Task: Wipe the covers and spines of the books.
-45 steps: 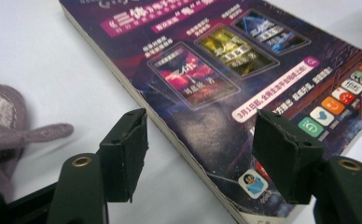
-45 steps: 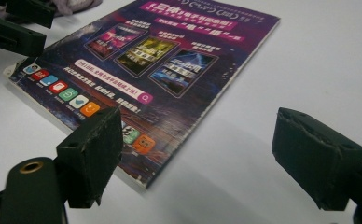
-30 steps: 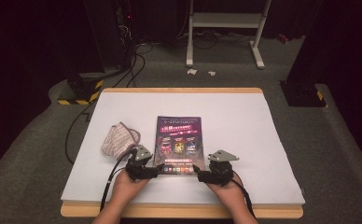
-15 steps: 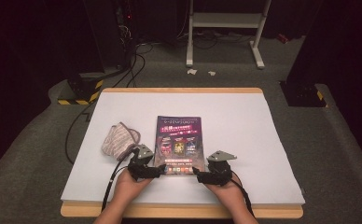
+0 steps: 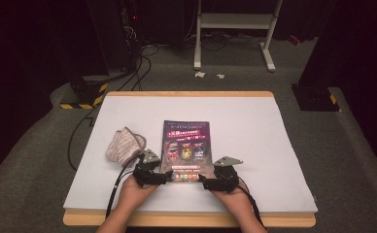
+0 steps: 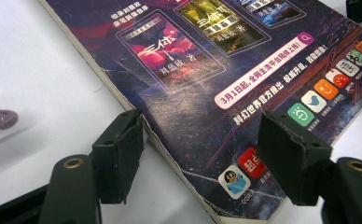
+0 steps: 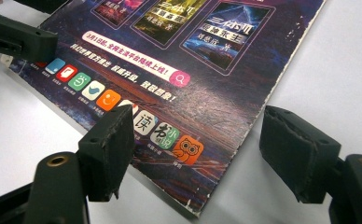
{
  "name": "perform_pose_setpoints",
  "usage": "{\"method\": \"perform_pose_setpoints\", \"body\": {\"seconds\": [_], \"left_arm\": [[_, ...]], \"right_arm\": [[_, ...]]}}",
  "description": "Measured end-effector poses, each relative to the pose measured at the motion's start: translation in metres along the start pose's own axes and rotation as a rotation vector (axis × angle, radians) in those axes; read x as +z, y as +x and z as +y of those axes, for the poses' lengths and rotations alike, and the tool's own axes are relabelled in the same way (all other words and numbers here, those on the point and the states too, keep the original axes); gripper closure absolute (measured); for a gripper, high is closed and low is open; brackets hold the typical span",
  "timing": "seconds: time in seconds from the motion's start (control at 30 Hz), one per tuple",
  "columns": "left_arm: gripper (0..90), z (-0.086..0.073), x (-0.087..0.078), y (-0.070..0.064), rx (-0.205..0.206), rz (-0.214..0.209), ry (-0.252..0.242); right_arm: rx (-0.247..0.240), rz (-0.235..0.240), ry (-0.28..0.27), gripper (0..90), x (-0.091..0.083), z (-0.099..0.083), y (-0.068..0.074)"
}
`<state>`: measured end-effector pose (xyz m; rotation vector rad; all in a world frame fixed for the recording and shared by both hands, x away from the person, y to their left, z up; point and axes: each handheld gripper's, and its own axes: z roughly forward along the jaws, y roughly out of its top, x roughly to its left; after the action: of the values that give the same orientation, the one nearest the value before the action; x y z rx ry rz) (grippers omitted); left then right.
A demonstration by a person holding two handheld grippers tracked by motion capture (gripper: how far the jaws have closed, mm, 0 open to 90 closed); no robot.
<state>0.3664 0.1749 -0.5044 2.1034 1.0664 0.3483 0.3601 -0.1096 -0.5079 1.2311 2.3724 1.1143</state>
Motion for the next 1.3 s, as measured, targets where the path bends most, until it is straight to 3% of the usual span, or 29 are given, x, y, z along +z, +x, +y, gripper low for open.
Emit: {"method": "perform_pose_setpoints", "body": {"seconds": [0.27, 0.53, 0.7, 0.9, 1.03, 1.07, 1.1, 1.13, 1.2, 1.23, 1.3], "left_arm": [[33.2, 0.001, 0.001, -0.003, 0.01, 0.005, -0.002], [36.2, 0.005, 0.007, -0.022, 0.077, -0.01, -0.014], [37.1, 0.005, 0.007, -0.022, 0.078, -0.008, -0.016], [38.3, 0.004, 0.006, -0.022, 0.073, 0.002, -0.022], [39.2, 0.003, 0.006, -0.022, 0.075, 0.015, -0.027], [39.7, 0.003, 0.006, -0.022, 0.071, 0.009, -0.028], [39.9, 0.003, 0.007, -0.022, 0.066, 0.003, -0.031], [39.9, 0.003, 0.007, -0.023, 0.067, 0.004, -0.031], [39.9, 0.004, 0.007, -0.023, 0.066, 0.005, -0.028], [39.9, 0.004, 0.007, -0.022, 0.064, 0.003, -0.027], [40.1, 0.003, 0.006, -0.021, 0.065, 0.001, -0.028]], "right_arm": [[0.019, -0.009, -0.003, 27.3, -0.002, -0.001, -0.005], [0.034, -0.054, -0.009, 27.5, -0.006, -0.004, -0.013], [0.043, -0.056, -0.016, 30.0, -0.007, -0.004, -0.014], [0.055, -0.055, -0.075, 33.6, -0.013, -0.003, -0.013], [0.019, -0.057, -0.129, 34.4, -0.02, 0.0, -0.008], [0.015, -0.034, -0.15, 47.0, -0.022, 0.002, -0.007], [0.03, 0.09, -0.173, 45.0, -0.023, 0.002, -0.007], [0.043, 0.178, -0.167, 43.9, -0.02, 0.004, -0.002], [-0.083, 0.07, -0.143, 43.6, -0.015, 0.008, 0.022], [-0.109, 0.064, -0.134, 42.7, -0.014, 0.01, 0.03], [-0.111, 0.048, -0.146, 41.7, -0.015, 0.013, 0.034]]}}
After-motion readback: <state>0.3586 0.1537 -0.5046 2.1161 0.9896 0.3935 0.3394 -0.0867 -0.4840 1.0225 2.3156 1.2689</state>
